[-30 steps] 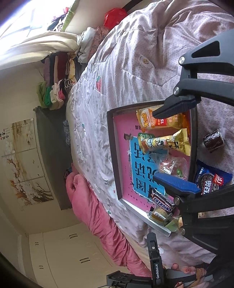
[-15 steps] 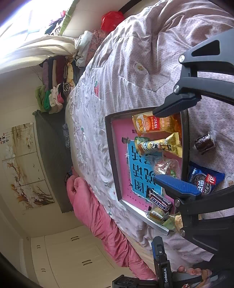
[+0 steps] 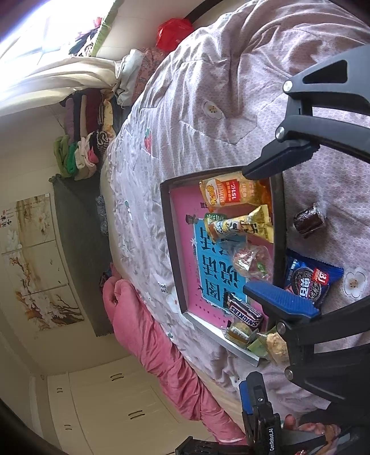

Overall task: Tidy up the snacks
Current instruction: 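Withdraw both open tools from the tray toward the remaining snacks, then grasp the clear crispy-snack bag with left tool while right grasps brown-wrapped snack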

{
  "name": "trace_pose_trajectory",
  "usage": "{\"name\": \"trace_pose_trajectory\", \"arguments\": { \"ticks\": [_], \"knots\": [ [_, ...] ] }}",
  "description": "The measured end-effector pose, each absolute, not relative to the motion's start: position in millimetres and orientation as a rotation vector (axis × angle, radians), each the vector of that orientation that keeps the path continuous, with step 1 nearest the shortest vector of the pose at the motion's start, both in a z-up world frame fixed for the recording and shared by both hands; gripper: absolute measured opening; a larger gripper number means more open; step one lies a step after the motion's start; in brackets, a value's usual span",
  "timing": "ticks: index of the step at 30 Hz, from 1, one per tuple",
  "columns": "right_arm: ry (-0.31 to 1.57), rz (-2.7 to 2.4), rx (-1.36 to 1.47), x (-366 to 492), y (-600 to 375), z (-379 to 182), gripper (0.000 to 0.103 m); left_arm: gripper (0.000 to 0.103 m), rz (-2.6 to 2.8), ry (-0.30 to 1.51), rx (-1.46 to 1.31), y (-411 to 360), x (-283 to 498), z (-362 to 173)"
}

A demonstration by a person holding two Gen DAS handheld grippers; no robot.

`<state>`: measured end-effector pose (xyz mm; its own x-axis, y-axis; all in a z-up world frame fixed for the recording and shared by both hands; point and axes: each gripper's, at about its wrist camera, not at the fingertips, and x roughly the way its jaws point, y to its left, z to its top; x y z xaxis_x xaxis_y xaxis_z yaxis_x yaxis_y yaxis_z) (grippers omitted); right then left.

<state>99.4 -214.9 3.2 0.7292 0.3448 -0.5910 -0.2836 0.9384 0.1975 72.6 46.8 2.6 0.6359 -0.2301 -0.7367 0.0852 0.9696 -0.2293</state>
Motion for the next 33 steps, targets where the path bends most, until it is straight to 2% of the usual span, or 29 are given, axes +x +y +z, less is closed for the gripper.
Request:
{"name": "trace_pose_trajectory", "arguments": {
  "ticks": [17, 24, 33],
  "knots": [
    [0.705, 0.355, 0.092, 83, -210, 1, 0.074, 0.078, -0.255, 0.919, -0.158, 21, 48, -6],
    [0.741, 0.362, 0.1, 76, -209, -2, 0.079, 0.078, -0.29, 0.944, -0.17, 12, 43, -11],
    [0.77, 0.347, 0.083, 75, -208, -7, 0.079, 0.078, -0.295, 0.971, -0.191, 6, 40, -17]
  ]
}}
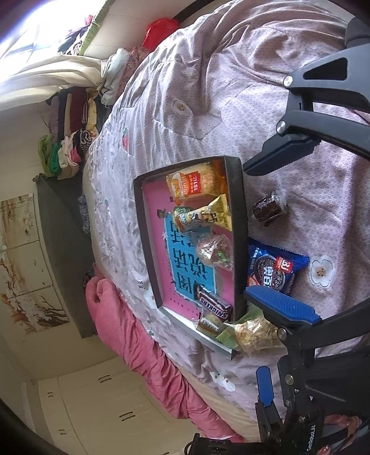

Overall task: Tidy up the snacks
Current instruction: 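Grasp the clear crispy-snack bag with left tool while right grasps brown-wrapped snack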

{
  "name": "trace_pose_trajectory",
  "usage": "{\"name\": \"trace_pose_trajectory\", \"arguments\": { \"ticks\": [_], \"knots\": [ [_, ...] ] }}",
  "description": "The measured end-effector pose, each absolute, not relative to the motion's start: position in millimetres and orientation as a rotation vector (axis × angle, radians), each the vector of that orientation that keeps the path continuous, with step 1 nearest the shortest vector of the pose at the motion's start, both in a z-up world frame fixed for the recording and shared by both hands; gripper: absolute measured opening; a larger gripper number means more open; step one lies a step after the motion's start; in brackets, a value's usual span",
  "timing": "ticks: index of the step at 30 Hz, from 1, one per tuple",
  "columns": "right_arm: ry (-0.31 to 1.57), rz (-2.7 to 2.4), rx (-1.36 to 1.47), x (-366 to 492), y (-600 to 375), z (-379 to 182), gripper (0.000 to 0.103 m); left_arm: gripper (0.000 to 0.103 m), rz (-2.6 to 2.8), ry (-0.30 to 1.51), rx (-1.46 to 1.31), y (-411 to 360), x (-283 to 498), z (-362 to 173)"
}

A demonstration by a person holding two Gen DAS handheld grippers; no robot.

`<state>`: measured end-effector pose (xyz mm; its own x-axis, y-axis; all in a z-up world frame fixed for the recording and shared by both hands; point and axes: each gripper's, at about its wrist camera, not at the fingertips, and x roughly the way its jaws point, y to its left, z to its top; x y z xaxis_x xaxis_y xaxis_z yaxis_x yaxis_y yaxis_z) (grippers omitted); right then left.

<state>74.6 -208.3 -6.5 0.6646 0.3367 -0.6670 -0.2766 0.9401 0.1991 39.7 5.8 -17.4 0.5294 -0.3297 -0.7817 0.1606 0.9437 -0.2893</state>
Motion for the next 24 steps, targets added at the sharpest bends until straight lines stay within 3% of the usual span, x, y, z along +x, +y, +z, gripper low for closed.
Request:
{"name": "trace_pose_trajectory", "arguments": {
  "ticks": [10, 12, 14, 24],
  "knots": [
    [0.818, 0.31, 0.076, 78, -212, -16, 0.079, 0.078, -0.287, 0.982, -0.213, -2, 41, -24],
    [0.822, 0.308, 0.081, 79, -213, -17, 0.079, 0.075, -0.289, 0.98, -0.222, -3, 42, -25],
    [0.828, 0.307, 0.081, 80, -213, -18, 0.079, 0.065, -0.289, 0.982, -0.237, -2, 44, -27],
    [0.872, 0.3, 0.051, 86, -210, -29, 0.079, 0.05, -0.275, 0.966, -0.26, 0, 54, -27]
  ]
}}
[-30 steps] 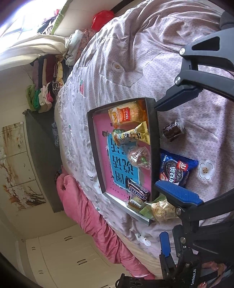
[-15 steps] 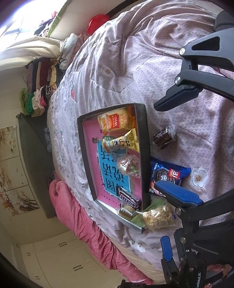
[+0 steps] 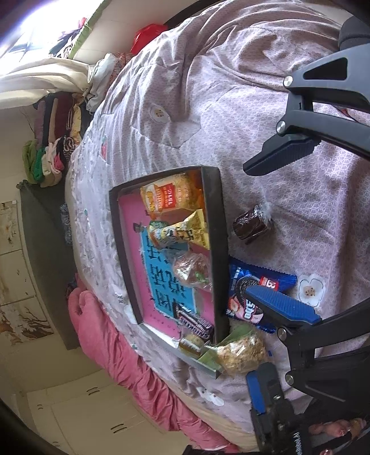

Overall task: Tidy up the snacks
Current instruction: 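Grasp the clear crispy-snack bag with left tool while right grasps brown-wrapped snack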

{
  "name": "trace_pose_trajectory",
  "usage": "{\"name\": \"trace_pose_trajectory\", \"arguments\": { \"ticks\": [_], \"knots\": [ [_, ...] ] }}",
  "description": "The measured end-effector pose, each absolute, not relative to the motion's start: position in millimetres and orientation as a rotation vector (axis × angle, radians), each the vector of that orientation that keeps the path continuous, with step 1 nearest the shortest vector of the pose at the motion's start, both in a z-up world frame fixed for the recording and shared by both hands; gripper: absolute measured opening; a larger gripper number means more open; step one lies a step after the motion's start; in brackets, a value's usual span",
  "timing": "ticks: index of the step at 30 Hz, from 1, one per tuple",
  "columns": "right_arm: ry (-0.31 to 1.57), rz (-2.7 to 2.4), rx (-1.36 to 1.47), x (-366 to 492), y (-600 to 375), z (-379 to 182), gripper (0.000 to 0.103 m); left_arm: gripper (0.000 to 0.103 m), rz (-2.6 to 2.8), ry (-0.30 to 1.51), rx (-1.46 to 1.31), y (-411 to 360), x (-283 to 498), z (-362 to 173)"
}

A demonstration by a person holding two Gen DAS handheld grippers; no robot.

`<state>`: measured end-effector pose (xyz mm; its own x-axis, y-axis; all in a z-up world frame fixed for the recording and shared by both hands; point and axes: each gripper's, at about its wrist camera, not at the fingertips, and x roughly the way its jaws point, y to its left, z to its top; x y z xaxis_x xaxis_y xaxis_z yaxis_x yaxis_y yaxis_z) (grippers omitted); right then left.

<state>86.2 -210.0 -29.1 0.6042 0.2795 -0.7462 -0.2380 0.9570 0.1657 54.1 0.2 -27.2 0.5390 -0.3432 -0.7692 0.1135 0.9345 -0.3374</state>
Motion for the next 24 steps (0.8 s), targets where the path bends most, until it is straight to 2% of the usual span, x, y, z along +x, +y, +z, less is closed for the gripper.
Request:
{"name": "trace_pose_trajectory", "arguments": {
  "ticks": [4, 11, 19, 21, 24],
  "knots": [
    [0.905, 0.294, 0.035, 91, -210, -37, 0.078, 0.05, -0.27, 0.963, -0.259, -1, 60, -28],
    [0.94, 0.299, 0.0, 99, -206, -48, 0.059, 0.05, -0.264, 0.975, -0.26, -2, 68, -33],
    [0.963, 0.315, -0.07, 107, -194, -59, 0.043, 0.05, -0.251, 0.989, -0.225, -9, 75, -38],
    [0.966, 0.317, -0.091, 109, -191, -62, 0.035, 0.05, -0.244, 0.996, -0.23, -9, 77, -40],
    [0.971, 0.326, -0.09, 113, -190, -64, 0.035, 0.05, -0.236, 1.002, -0.229, -11, 80, -42]
  ]
}}
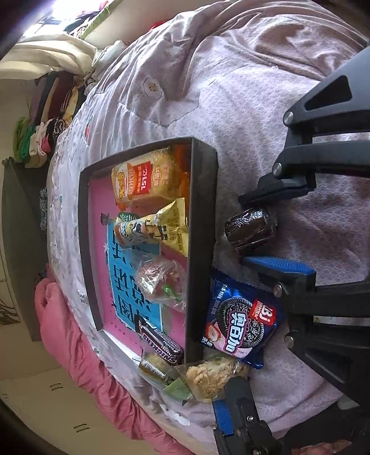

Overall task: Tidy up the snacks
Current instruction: 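Grasp the clear crispy-snack bag with left tool while right grasps brown-wrapped snack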

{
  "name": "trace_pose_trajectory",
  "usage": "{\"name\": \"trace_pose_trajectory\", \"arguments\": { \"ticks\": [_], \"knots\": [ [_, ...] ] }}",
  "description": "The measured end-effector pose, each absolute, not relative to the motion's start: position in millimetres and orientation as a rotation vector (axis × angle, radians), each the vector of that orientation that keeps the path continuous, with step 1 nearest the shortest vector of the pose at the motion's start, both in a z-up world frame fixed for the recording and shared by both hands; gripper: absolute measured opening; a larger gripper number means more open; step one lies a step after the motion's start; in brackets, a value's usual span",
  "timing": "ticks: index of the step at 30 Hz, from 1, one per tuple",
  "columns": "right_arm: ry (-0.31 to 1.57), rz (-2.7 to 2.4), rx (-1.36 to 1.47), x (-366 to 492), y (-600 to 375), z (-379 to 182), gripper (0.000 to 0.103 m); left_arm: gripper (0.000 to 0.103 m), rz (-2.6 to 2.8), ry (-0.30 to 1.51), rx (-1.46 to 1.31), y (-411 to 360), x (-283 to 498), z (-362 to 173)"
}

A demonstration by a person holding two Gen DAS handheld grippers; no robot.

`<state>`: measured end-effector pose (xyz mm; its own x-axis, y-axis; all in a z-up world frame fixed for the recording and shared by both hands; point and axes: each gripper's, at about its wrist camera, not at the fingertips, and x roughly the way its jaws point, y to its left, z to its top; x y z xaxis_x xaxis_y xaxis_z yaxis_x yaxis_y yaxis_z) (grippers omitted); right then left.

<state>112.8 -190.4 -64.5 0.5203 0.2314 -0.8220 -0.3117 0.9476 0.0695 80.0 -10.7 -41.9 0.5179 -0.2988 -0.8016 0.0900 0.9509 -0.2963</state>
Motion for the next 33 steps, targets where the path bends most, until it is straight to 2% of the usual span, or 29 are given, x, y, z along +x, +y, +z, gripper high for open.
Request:
{"name": "trace_pose_trajectory", "arguments": {
  "ticks": [15, 20, 33],
  "knots": [
    [0.977, 0.338, -0.06, 121, -193, -69, 0.03, 0.049, -0.201, 1.04, -0.242, -23, 97, -58],
    [0.967, 0.335, -0.068, 120, -193, -69, 0.027, 0.042, -0.209, 1.035, -0.247, -20, 97, -60],
    [0.894, 0.374, 0.056, 106, -214, -42, 0.027, 0.042, -0.27, 0.983, -0.275, -15, 83, -40]
  ]
}}
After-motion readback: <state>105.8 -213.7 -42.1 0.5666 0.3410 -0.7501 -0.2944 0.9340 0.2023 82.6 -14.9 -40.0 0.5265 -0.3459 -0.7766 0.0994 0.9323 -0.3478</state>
